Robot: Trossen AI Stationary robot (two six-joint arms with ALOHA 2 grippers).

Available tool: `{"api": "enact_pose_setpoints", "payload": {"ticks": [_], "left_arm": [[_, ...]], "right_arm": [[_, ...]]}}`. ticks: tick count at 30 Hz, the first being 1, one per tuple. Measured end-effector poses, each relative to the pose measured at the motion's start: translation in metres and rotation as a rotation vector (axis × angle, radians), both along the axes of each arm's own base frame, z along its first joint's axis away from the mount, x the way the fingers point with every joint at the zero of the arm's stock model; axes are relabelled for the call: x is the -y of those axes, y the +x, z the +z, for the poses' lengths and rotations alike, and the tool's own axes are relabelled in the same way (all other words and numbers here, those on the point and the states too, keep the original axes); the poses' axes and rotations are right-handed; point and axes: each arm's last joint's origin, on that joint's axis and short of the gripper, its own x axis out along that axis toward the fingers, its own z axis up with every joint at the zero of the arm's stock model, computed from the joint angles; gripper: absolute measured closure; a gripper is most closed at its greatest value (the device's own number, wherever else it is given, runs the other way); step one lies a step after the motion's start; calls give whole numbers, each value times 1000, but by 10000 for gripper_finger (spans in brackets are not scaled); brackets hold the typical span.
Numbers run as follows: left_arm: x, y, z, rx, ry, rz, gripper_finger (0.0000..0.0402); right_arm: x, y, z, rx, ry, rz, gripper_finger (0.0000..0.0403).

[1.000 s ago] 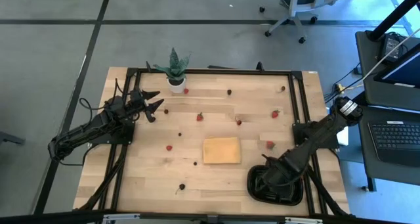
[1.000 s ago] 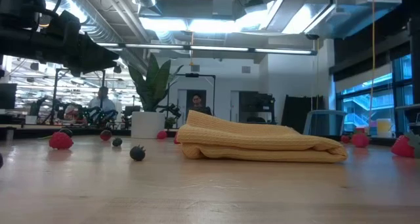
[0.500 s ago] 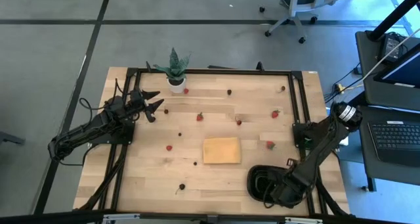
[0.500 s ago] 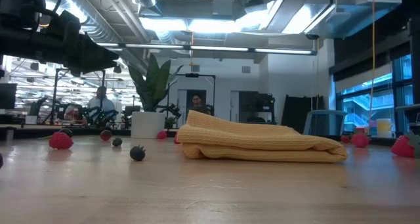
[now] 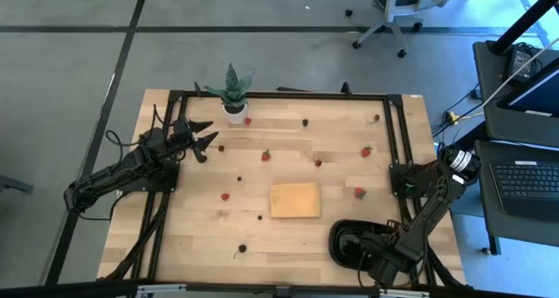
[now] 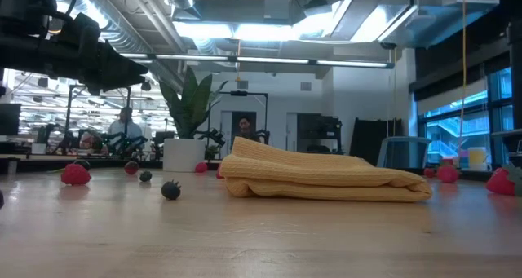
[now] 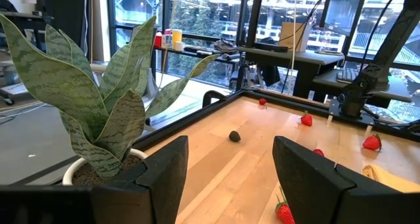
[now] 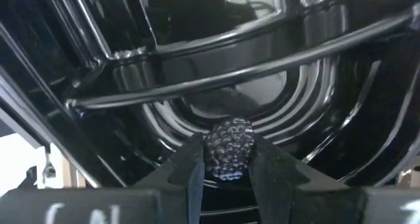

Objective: Pick and placing Produce into tupperware
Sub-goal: Put the black berry into the black container

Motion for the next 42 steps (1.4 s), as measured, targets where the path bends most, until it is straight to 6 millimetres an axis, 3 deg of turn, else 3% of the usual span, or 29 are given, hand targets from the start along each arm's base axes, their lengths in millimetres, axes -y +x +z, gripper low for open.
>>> {"api": "enact_pose_setpoints", "payload": {"ticks": [42], "left_arm": [[0,0,0,1,-2,0,186]], "right_arm": [[2,-1,0,-14,-22,-1,276]]}}
